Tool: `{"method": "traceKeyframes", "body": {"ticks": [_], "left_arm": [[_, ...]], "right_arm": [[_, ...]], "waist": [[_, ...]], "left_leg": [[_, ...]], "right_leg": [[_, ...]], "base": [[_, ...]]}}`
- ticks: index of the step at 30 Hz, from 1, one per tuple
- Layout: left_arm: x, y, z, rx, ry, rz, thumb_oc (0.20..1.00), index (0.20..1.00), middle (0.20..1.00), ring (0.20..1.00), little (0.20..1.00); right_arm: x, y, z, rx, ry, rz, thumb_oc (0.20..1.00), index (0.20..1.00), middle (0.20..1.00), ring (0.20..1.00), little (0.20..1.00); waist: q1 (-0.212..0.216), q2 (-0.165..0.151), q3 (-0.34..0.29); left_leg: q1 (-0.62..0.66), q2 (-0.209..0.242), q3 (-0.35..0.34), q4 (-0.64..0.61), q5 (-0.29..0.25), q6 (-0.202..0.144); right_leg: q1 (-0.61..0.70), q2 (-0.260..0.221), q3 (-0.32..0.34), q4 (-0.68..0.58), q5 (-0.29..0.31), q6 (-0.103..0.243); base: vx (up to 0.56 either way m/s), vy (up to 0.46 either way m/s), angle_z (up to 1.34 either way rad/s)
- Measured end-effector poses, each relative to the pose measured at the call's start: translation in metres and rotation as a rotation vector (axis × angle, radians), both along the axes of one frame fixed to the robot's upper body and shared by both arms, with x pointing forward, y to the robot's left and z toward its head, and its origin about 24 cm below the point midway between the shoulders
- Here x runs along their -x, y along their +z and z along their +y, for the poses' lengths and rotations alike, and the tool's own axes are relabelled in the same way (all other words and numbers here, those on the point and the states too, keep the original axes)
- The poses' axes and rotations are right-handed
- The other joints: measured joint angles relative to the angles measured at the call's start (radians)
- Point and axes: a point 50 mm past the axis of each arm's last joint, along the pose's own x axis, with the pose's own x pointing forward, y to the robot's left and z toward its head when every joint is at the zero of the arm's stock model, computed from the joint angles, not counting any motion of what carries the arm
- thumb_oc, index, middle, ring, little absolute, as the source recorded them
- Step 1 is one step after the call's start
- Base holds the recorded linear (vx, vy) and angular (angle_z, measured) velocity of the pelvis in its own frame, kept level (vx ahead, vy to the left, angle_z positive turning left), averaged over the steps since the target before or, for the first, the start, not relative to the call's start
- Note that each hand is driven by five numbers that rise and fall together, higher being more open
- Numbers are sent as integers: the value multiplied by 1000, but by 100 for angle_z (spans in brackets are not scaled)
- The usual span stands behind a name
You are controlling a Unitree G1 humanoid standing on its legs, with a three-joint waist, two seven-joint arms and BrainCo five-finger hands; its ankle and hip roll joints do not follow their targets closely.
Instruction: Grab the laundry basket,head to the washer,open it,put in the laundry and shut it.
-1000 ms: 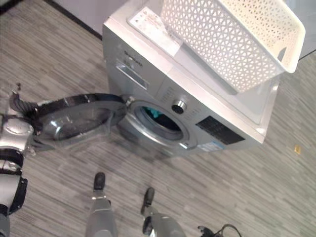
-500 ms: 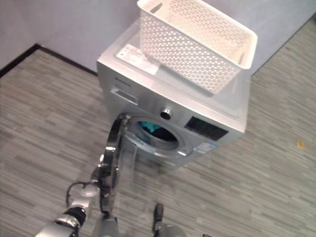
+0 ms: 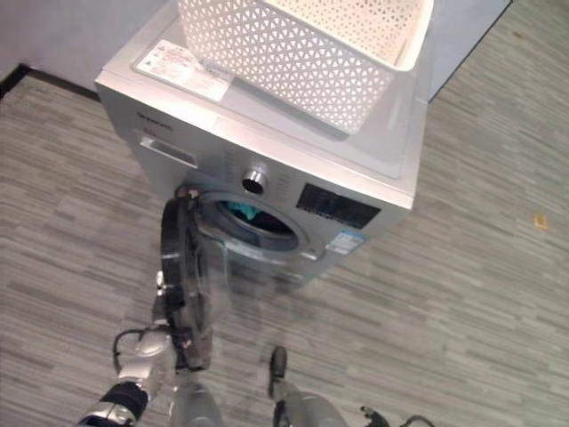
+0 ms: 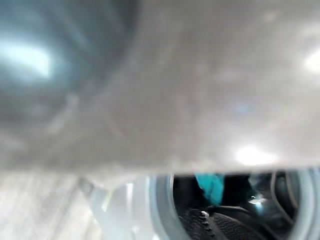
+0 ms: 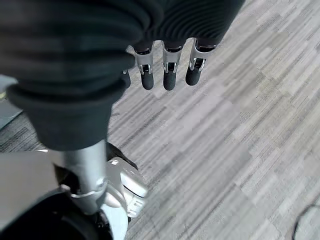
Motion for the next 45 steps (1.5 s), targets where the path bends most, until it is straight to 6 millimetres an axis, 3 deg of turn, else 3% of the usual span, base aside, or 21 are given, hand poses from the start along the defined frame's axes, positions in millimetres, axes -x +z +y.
{"method": "traceKeyframes", "body": {"ticks": [4, 11, 17, 18, 19, 21, 23, 24, 26, 27, 28, 30, 31, 33, 38, 43, 45], "left_arm": [[-5, -1, -22, -5, -19, 21, 1000, 1000, 1000, 1000, 1000], [0, -7, -32, 28, -15, 61, 1000, 1000, 1000, 1000, 1000], [6, -7, -26, -48, -141, 76, 1000, 1000, 1000, 1000, 1000], [12, 9, -5, -197, -412, 41, 1000, 1000, 1000, 1000, 1000], [12, 34, 4, -277, -554, -34, 1000, 1000, 1000, 1000, 1000], [7, 87, 0, -352, -733, -241, 1000, 1000, 1000, 1000, 1000], [5, 126, -5, -341, -767, -428, 1000, 1000, 1000, 1000, 1000], [2, 148, -5, -318, -726, -556, 1000, 1000, 1000, 1000, 1000], [11, 162, 12, -350, -694, -599, 1000, 1000, 1000, 1000, 1000], [18, 162, 27, -378, -661, -579, 1000, 1000, 1000, 1000, 1000], [35, 154, 57, -420, -573, -502, 1000, 1000, 1000, 1000, 1000], [57, 134, 92, -431, -412, -389, 1000, 1000, 1000, 1000, 1000], [62, 125, 100, -420, -365, -348, 1000, 1000, 1000, 1000, 1000], [68, 110, 105, -391, -296, -300, 1000, 1000, 1000, 1000, 1000], [70, 84, 90, -374, -370, -201, 1000, 1000, 1000, 1000, 1000], [67, 67, 94, -720, -682, -1, 1000, 1000, 1000, 1000, 1000], [62, 59, 92, -789, -724, 37, 1000, 1000, 1000, 1000, 1000]], "right_arm": [[-10, 4, 3, 7, 40, -41, 1000, 1000, 1000, 1000, 1000], [-12, 13, 3, -5, 127, -105, 1000, 1000, 1000, 1000, 1000], [-13, 15, -1, 10, 167, -94, 1000, 1000, 1000, 1000, 1000], [-15, 17, -2, 16, 187, -95, 1000, 1000, 1000, 1000, 1000], [-13, 17, -2, 12, 175, -96, 1000, 1000, 1000, 1000, 1000], [-6, 18, -3, -2, 157, -88, 1000, 1000, 1000, 1000, 1000], [-2, 19, -4, -13, 153, -82, 1000, 1000, 1000, 1000, 1000], [3, 18, -7, -16, 145, -61, 1000, 1000, 1000, 1000, 1000], [-3, 19, -11, -16, 150, -61, 1000, 1000, 1000, 1000, 1000], [-3, 20, -14, -9, 147, -60, 1000, 1000, 1000, 1000, 1000], [-2, 21, -18, -5, 143, -53, 1000, 1000, 1000, 1000, 1000], [3, 21, -23, -3, 138, -28, 1000, 1000, 1000, 1000, 1000], [8, 19, -26, 1, 133, -5, 1000, 1000, 1000, 1000, 1000], [8, 20, -30, 5, 132, 8, 1000, 1000, 1000, 1000, 1000], [-16, 25, -31, 17, 133, -50, 1000, 1000, 1000, 1000, 1000], [-37, 22, -39, 61, 105, -62, 1000, 1000, 1000, 1000, 1000], [-33, 20, -42, 83, 95, -51, 1000, 1000, 1000, 1000, 1000]], "waist": [[-18, 0, -1], [-67, 4, -2], [-52, 7, -5], [-46, 8, -6], [-27, 12, -6], [0, 17, -9], [15, 28, -25], [33, 59, -55], [32, 72, -69], [31, 86, -69], [34, 110, -68], [55, 126, -77], [67, 128, -78], [105, 129, -79], [102, 113, -78], [80, 112, -68], [67, 115, -65]], "left_leg": [[2, -18, -2, -10, 5, 6], [25, -79, 31, -30, 5, 40], [35, -140, 47, -45, 4, 81], [37, -154, 51, -45, 1, 87], [42, -161, 51, -45, 2, 89], [68, -172, 49, -46, -6, 98], [87, -181, 48, -45, -22, 99], [78, -187, 39, -47, -25, 99], [72, -183, 39, -49, -26, 98], [70, -180, 31, -48, -26, 97], [66, -176, 7, -46, -23, 94], [67, -170, -16, -43, -18, 96], [67, -168, -23, -43, -18, 95], [55, -168, -50, -40, -16, 94], [38, -168, -64, -30, -14, 90], [50, -160, -29, -32, -12, 85], [52, -162, -21, -35, -12, 85]], "right_leg": [[5, -23, -12, 0, -5, 3], [6, -86, 7, 0, 1, 36], [7, -146, 11, 0, 7, 65], [8, -159, 12, 0, 10, 73], [13, -166, 10, 0, 11, 75], [43, -177, 8, 0, 4, 84], [62, -186, 6, -8, -6, 93], [61, -191, 0, -8, -18, 100], [61, -187, 0, -9, -20, 99], [63, -182, -8, -9, -22, 95], [71, -175, -24, -9, -27, 88], [82, -166, -52, -9, -34, 83], [85, -163, -57, -9, -36, 81], [92, -158, -84, -9, -50, 78], [86, -156, -99, -9, -55, 81], [72, -154, -59, -9, -44, 80], [68, -157, -52, -9, -42, 81]], "base": [[43, 42, 14], [40, 78, -1], [70, 118, 3], [90, 137, 5], [63, 69, 4], [45, 20, 9], [22, 6, 11], [44, 2, 9], [15, 1, 2], [44, -7, 20], [58, -10, 31], [40, -8, 37], [23, -9, 33], [8, -3, 34], [-1, 7, 11], [-19, 47, -21], [-23, 59, -18]]}}
